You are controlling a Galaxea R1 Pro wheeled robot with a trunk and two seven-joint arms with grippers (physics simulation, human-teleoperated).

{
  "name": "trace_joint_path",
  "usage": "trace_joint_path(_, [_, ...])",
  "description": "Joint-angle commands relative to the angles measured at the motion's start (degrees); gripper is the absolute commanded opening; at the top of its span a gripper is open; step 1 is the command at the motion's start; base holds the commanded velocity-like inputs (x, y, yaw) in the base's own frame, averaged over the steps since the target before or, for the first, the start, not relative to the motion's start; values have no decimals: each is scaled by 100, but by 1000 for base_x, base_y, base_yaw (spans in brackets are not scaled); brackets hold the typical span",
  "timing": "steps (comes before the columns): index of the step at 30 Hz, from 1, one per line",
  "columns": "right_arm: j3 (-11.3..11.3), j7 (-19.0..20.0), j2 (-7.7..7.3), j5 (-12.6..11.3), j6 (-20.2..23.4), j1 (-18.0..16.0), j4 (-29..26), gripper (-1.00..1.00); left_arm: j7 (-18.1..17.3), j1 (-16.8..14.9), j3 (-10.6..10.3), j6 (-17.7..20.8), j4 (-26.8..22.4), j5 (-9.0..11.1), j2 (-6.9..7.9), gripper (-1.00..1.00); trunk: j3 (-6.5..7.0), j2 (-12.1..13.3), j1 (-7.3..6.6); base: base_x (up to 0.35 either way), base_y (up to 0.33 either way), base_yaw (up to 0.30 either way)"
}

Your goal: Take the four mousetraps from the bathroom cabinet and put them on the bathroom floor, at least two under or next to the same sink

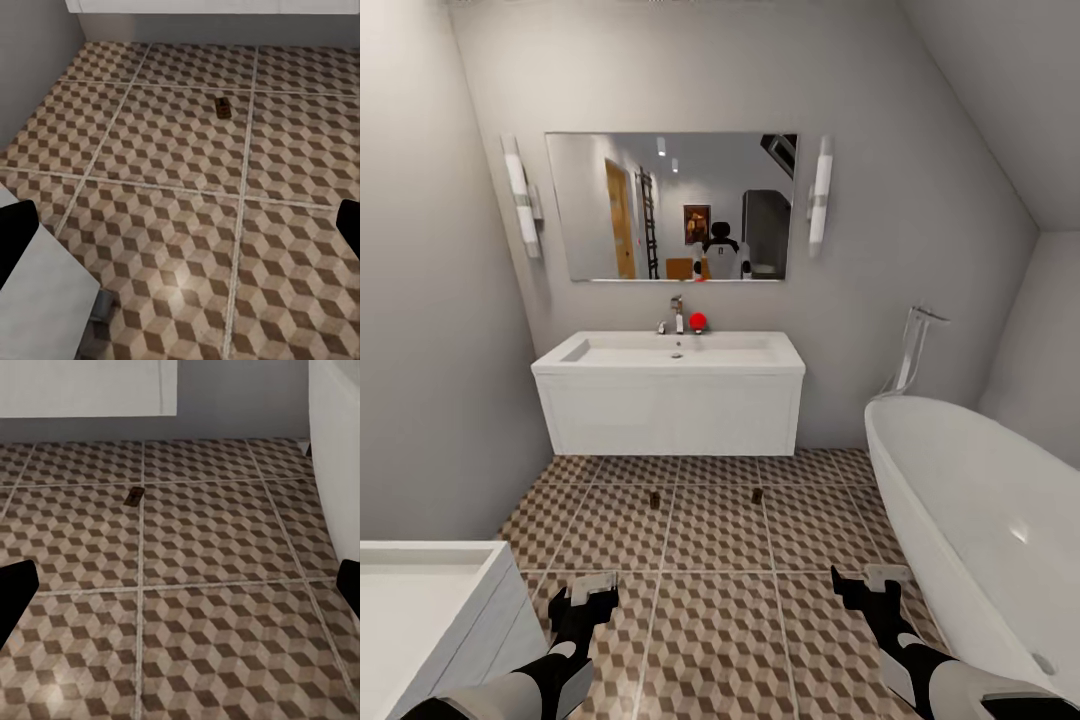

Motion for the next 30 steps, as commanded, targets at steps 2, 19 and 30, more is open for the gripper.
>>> trace_joint_path(2, [37, 18, 0, -54, -34, -11, 23, 100, 23, -7, -48, -22, 14, 25, -4, 100, 30, 78, -45, 0, 0, 0])
trace_joint_path(19, [37, 25, 2, -98, -32, -13, 23, 100, 23, -8, -48, -22, 14, 25, -4, 100, 335, 760, -418, 0, 0, 0])
trace_joint_path(30, [37, 25, 11, -118, -32, -14, 31, 100, 23, -7, -48, -22, 14, 25, -4, 100, 533, 1201, -660, 0, 0, 0])
